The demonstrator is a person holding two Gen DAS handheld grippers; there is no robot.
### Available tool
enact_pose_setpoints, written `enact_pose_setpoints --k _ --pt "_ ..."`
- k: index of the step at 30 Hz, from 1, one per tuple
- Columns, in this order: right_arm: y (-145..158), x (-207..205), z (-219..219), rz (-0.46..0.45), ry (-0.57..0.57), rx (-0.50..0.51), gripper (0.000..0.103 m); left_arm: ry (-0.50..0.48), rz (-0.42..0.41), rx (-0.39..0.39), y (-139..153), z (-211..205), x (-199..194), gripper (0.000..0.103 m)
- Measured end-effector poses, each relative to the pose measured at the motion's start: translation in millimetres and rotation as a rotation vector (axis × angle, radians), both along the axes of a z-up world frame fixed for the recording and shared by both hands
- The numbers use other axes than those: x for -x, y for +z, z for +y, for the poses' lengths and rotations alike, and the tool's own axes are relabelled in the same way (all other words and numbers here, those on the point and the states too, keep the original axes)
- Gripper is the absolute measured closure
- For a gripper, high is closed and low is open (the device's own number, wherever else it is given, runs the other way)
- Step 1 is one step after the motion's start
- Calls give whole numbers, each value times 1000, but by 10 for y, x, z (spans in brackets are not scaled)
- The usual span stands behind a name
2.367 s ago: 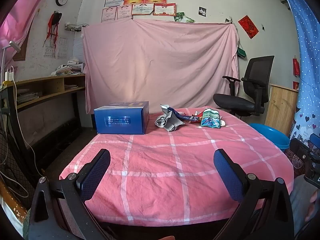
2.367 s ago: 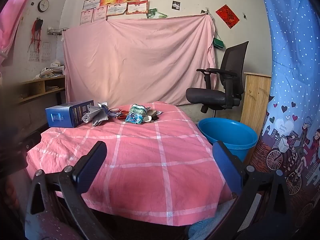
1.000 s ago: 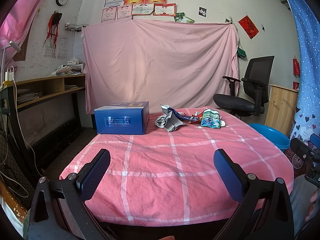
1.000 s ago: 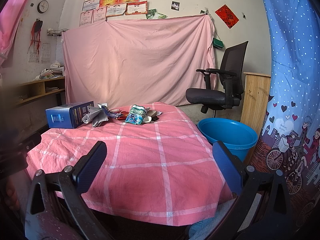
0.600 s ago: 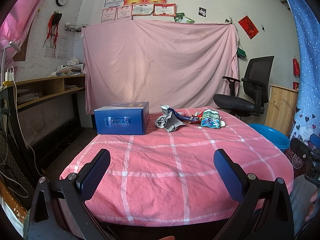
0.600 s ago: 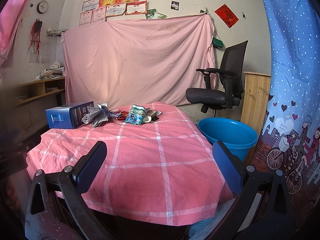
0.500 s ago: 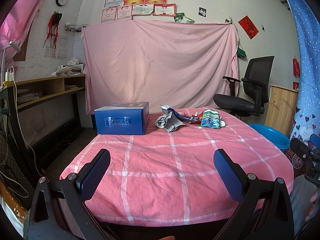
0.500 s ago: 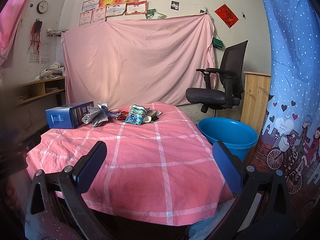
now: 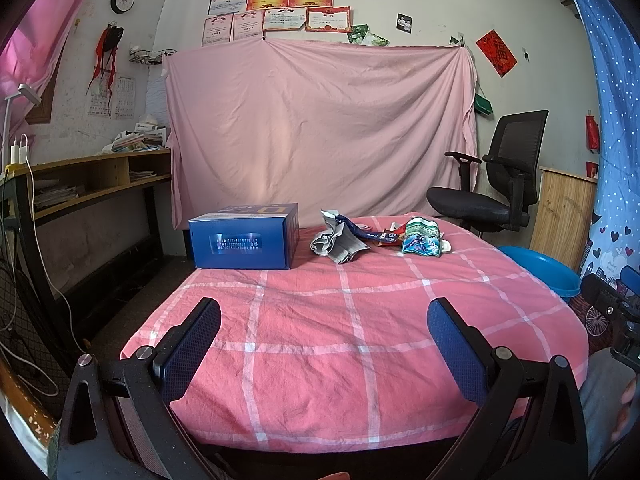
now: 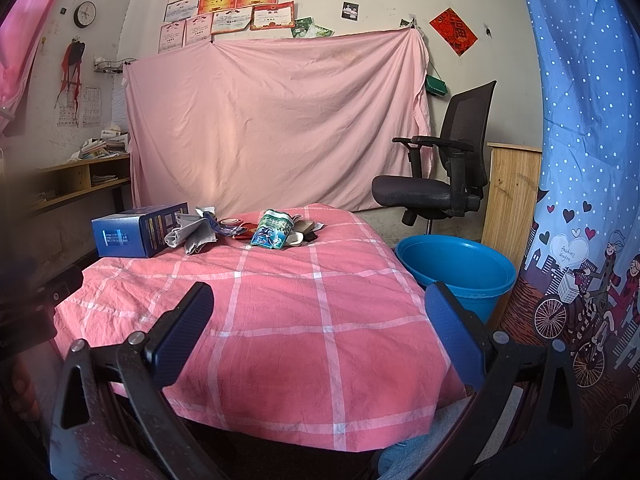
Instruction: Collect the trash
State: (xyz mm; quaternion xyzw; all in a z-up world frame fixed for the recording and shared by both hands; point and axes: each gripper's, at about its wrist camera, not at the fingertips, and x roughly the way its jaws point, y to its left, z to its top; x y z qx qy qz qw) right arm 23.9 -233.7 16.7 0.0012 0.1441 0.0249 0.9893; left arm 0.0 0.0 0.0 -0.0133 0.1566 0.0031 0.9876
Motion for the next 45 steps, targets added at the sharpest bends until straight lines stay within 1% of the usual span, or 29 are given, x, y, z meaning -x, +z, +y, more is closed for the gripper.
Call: enact_pose_setpoints --k 17,21,25,29,32,34,38,41,45 --pt "-34 -3 11 -7 3 -8 0 3 -4 1 15 2 -40 2" --pt "69 -23 -50 -17 9 -39 0 -3 1 15 79 45 -152 2" --pt "172 -121 -108 -52 1 -21 0 6 7 39 152 80 -282 2" --pt "317 -293 -174 -99 7 -17 0 26 -19 34 251 55 -463 2" --pt "437 -470 -212 -143 15 -17 0 45 -62 6 359 31 -618 2" --pt "526 -613 -198 -176 25 -9 0 54 -93 1 420 24 -706 2" --pt "626 -875 -164 -220 53 -5 0 70 -141 -22 485 21 -942 2" --pt "662 -1117 -116 -223 82 4 0 73 -133 -44 448 11 -1170 2" --pt "633 -1521 -9 -188 129 31 0 60 -83 -64 344 0 -1499 2"
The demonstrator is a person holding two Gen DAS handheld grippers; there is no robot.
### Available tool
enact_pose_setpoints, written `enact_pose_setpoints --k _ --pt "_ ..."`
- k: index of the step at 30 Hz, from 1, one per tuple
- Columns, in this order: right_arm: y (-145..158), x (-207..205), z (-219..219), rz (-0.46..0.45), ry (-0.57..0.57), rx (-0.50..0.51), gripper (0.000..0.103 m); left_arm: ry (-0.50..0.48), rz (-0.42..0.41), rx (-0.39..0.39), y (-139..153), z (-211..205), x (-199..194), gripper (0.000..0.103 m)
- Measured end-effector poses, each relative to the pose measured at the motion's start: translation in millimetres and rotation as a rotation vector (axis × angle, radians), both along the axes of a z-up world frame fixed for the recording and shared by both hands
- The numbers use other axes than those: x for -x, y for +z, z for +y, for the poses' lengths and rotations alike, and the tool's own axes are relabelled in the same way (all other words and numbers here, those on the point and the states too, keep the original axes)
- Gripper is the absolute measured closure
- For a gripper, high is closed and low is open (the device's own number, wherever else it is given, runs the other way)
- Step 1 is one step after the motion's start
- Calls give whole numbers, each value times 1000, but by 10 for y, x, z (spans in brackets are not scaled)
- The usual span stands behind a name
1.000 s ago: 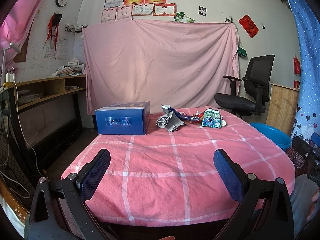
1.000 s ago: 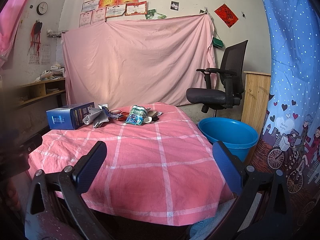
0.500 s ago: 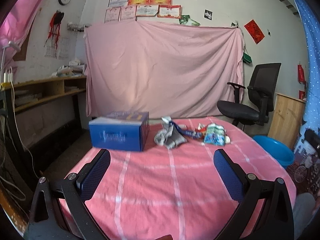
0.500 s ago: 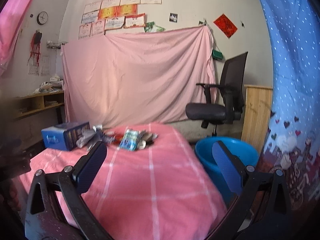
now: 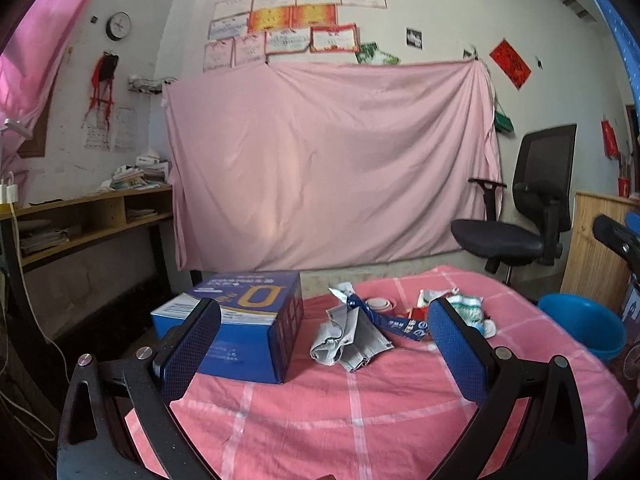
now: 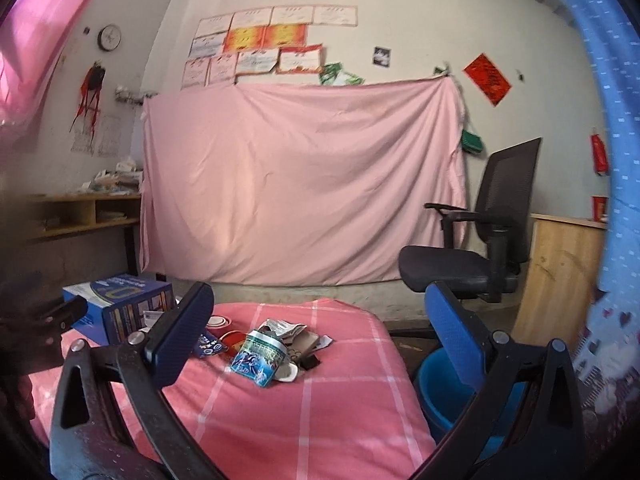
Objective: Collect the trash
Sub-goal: 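Grasp the grey face mask with the left tool while the right tool grasps the green-white carton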
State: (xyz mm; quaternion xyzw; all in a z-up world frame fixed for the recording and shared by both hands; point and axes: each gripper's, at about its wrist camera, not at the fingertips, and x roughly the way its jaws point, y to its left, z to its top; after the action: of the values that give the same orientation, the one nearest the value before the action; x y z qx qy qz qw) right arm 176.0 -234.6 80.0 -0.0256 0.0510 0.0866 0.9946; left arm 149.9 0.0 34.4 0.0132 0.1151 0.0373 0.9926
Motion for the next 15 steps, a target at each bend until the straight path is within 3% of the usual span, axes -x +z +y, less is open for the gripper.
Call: enact_pose_setpoints --k 6,11,15 --pt "-160 -543 77 108 56 16 0 -26 109 -42 -242 -78 -517 3" --pt "-359 -1002 167 258 128 23 0 -43 227 -50 -465 -127 -954 19" --pt "-633 -1345 285 405 185 41 6 -56 306 -39 -593 -101 -1212 32"
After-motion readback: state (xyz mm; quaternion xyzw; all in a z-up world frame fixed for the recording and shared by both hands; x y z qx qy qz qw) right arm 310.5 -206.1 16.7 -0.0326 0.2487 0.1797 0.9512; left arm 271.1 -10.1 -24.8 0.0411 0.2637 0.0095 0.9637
